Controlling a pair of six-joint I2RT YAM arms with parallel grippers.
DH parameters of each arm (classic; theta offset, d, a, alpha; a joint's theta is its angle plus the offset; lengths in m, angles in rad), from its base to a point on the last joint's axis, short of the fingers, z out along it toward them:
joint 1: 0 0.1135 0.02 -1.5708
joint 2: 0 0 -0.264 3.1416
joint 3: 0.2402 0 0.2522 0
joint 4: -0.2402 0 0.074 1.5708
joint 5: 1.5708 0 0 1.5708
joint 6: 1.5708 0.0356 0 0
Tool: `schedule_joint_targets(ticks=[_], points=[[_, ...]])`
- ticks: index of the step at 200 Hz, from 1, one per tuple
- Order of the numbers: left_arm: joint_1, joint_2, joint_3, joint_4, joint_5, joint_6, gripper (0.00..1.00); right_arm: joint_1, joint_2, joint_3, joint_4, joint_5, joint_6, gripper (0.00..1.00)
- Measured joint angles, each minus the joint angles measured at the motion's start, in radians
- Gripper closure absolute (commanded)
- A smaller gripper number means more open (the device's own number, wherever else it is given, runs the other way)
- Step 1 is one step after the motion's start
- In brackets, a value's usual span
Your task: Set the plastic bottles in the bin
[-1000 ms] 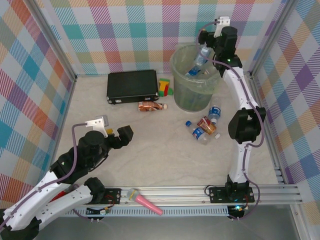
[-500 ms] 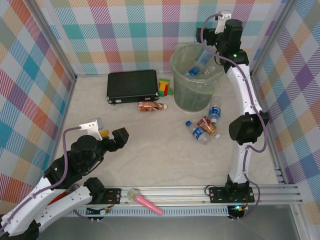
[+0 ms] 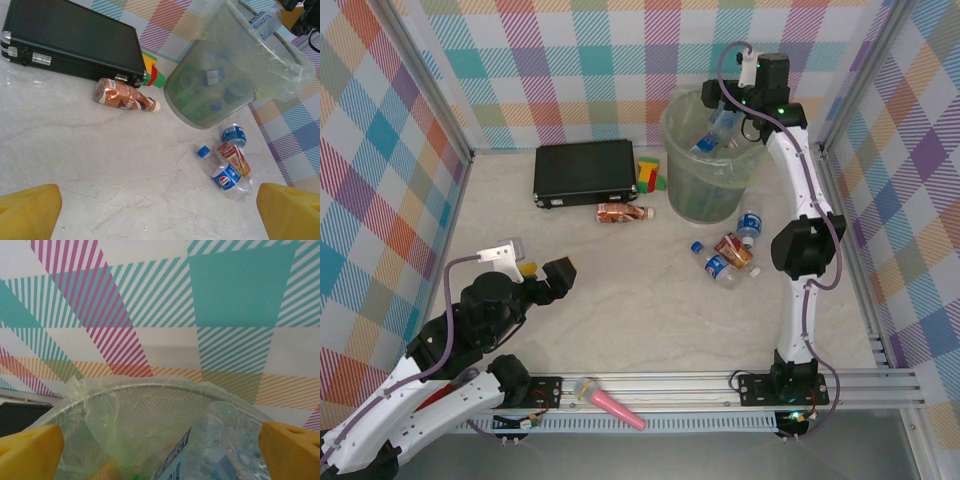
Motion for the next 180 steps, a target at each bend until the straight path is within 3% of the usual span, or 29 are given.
schedule_joint_targets(ticks=[53,98,180], points=[[0.000,0.000,-0.006,0.000,0.000,-0.004,0.00,-0.009,-0.014,-0.007,-0.024,-0.106,-0.007,0.01],[0.000,0.000,-0.012,-0.001,0.001,-0.015,0.00,0.043,-0.044,-0.097,-0.068,-0.180,-0.009,0.00],[0.000,-0.035,-0.014,-0.005,0.000,-0.018,0.00,0.078,-0.096,-0.126,-0.086,-0.175,-0.022,0.01]])
